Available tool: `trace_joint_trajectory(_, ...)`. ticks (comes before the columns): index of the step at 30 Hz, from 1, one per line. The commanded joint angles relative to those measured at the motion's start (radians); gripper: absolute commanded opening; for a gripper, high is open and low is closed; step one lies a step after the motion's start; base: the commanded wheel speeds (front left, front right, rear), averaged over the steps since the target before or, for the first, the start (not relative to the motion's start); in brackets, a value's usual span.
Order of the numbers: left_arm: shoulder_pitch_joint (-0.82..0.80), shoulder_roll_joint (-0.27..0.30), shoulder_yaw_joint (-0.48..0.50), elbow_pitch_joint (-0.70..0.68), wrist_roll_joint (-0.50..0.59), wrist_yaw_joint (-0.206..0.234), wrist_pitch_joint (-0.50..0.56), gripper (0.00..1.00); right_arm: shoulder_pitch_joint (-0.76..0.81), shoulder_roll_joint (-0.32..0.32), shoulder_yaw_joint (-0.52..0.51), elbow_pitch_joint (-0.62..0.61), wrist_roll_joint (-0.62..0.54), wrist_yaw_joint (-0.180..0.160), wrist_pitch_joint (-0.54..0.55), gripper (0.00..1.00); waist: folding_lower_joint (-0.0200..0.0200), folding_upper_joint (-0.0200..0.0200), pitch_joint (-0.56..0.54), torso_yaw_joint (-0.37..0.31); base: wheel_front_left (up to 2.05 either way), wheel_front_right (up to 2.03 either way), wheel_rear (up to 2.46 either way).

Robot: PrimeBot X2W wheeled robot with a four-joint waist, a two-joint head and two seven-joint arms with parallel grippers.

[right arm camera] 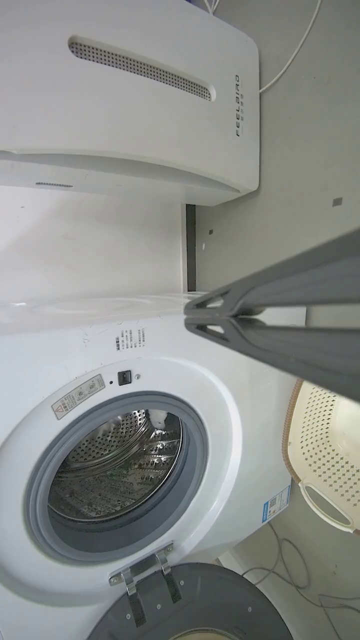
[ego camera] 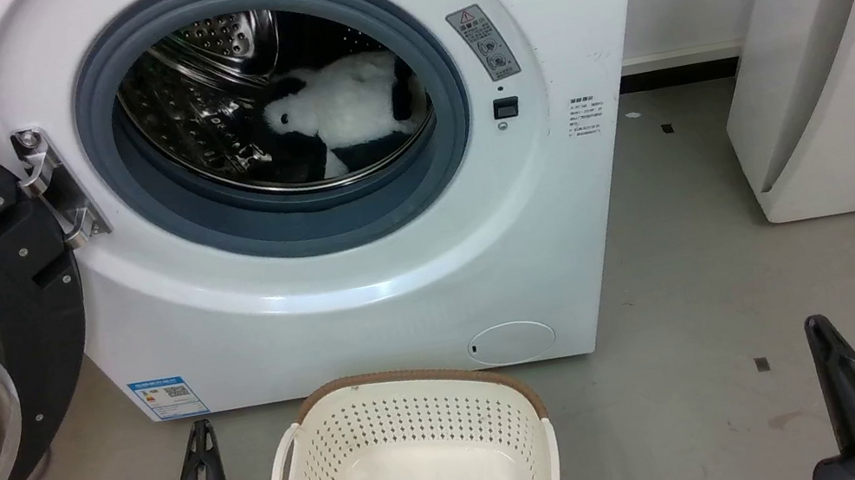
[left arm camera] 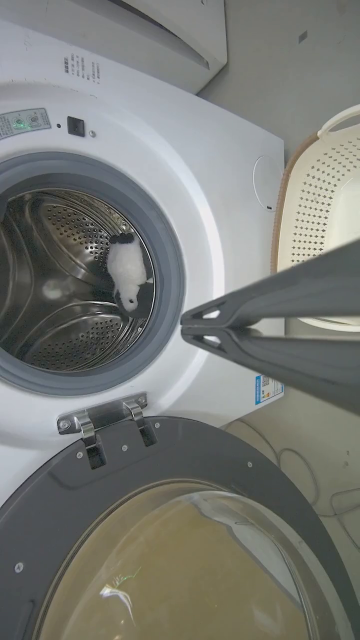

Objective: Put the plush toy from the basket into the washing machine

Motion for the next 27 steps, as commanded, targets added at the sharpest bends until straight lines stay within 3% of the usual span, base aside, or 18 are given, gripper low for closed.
trace_joint_trajectory(1, -0.003, -0.006, 0.005, -0.008, 0.005, -0.005, 0.006, 0.00, -0.016, 0.000, 0.003, 0.002, -0.005, 0.000, 0.006, 0.00, 0.0001, -0.0001, 0.000, -0.001, 0.00, 0.00, 0.00)
trace_joint_trajectory(27, -0.007, -0.024, 0.015, -0.037, 0.014, -0.032, 0.059, 0.00, -0.040, 0.000, 0.013, 0.005, -0.043, 0.000, 0.059, 0.00, 0.0001, -0.0001, -0.002, -0.008, 0.00, 0.00, 0.00)
